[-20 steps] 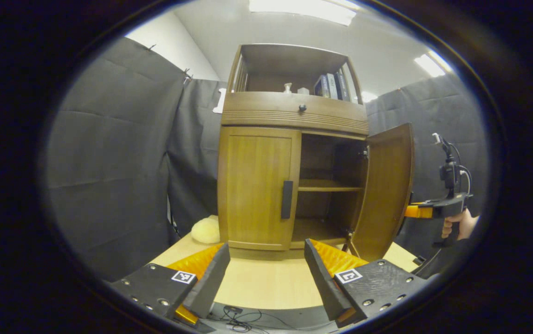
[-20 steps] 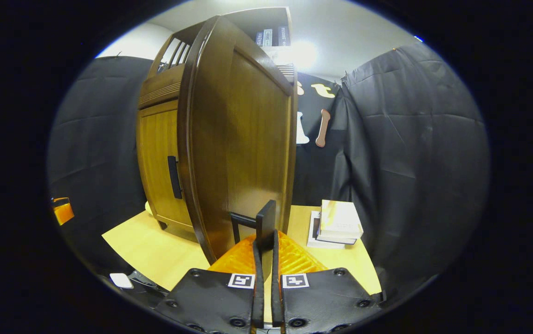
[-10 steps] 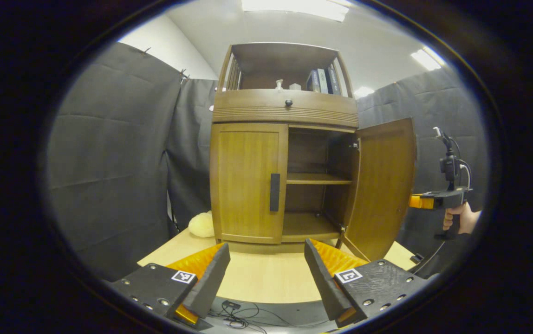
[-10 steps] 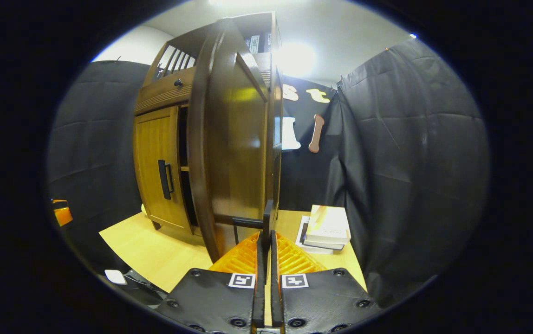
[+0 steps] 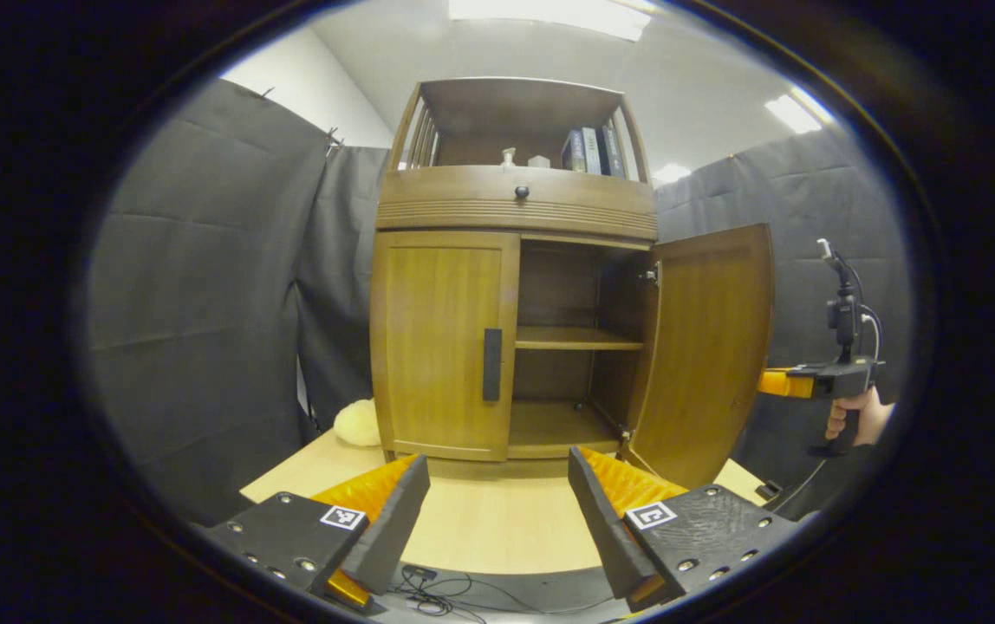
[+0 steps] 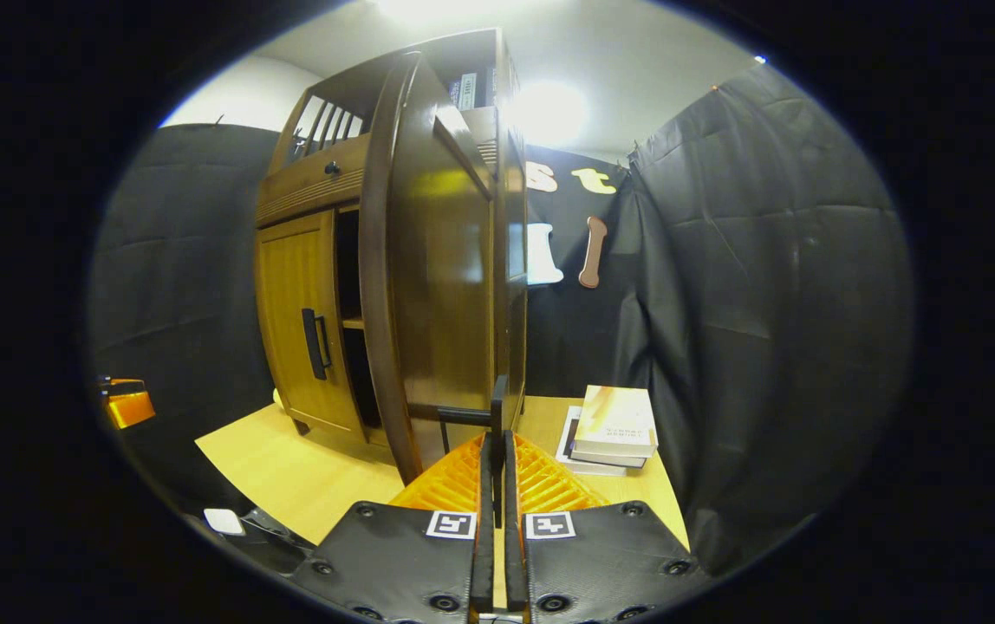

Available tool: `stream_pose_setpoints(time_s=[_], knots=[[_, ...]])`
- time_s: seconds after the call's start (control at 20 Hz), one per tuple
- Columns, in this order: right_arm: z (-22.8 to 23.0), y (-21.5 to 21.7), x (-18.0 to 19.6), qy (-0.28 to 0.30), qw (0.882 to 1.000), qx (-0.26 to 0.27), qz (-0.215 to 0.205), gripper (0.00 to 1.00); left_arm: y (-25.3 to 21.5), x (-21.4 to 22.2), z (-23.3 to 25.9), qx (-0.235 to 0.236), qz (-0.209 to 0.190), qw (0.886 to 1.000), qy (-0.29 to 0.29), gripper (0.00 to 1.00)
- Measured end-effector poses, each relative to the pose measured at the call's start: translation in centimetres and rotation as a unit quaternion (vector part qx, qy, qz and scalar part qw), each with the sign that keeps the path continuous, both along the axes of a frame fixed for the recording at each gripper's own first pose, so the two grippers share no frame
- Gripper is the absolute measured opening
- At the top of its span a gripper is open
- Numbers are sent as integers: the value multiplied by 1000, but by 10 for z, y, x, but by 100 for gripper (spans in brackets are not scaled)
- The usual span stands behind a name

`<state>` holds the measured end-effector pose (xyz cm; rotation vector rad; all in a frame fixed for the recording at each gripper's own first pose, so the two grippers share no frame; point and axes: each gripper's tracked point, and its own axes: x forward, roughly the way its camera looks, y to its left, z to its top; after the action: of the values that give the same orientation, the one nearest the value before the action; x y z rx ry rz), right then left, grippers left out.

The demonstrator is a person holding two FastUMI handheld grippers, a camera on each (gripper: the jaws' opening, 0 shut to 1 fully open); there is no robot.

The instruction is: Open the right door of the double-door shoe cabinet with the right hand, and open the left door with the left hand.

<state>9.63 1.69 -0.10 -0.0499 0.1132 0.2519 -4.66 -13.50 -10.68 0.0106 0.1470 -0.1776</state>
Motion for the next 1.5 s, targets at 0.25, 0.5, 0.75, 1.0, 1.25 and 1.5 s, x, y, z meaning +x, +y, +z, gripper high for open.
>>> stream_pose_setpoints(time_s=[0.25,0.5,0.75,1.0,1.25,1.5], knots=[[-6,-7,-15,14,1000,-11,-8,7,3,11,9,-8,-10,1000,4,92],[-14,-14,-33,36,998,-10,-44,7,8,39,10,-11,-32,999,9,92],[-10,-35,-62,43,993,-6,-114,7,24,69,21,-27,-50,998,2,92],[-12,-68,-85,33,980,2,-195,7,54,96,30,-10,-62,998,-17,92],[10,-77,-88,9,975,2,-223,4,69,125,32,-12,-58,998,-18,92],[9,-52,-75,11,981,13,-194,16,57,166,29,-16,-55,998,-18,92]])
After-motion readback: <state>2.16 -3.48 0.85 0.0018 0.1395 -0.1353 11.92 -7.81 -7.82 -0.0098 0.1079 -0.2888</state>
